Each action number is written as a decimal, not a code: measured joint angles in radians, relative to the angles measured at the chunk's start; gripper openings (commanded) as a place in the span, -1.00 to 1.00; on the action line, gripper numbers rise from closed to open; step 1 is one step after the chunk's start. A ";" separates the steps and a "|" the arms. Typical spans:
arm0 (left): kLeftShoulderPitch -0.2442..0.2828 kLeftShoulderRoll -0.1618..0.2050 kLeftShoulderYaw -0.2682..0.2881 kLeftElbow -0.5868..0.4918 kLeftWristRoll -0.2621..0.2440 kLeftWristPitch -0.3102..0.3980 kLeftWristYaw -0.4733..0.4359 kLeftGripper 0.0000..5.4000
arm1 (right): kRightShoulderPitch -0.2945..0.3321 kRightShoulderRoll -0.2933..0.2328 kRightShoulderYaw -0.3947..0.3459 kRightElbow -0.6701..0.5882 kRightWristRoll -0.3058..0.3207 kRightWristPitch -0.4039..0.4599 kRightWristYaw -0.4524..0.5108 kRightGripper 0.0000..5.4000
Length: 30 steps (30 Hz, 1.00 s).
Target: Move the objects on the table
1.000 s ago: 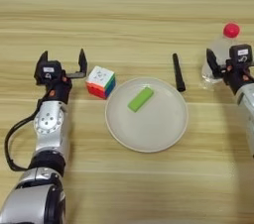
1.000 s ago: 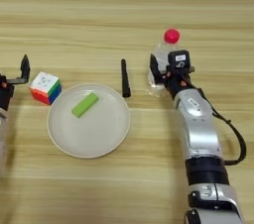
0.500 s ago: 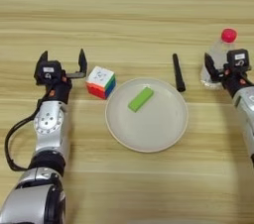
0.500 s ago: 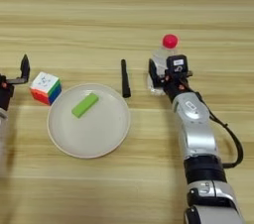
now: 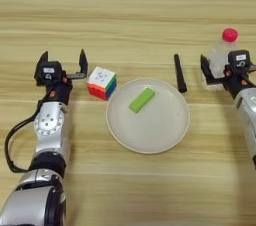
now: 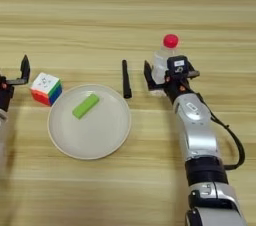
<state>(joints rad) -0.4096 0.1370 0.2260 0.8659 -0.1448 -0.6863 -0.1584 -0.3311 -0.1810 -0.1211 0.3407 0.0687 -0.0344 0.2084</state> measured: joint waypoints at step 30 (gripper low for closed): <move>0.000 0.001 -0.001 -0.015 0.000 -0.001 -0.007 1.00 | 0.390 -0.014 -0.055 -0.418 0.082 0.044 0.014 0.99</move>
<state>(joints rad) -0.4097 0.1384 0.2247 0.8507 -0.1444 -0.6871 -0.1656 0.0592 -0.1951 -0.1757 -0.0772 0.1507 0.0094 0.2221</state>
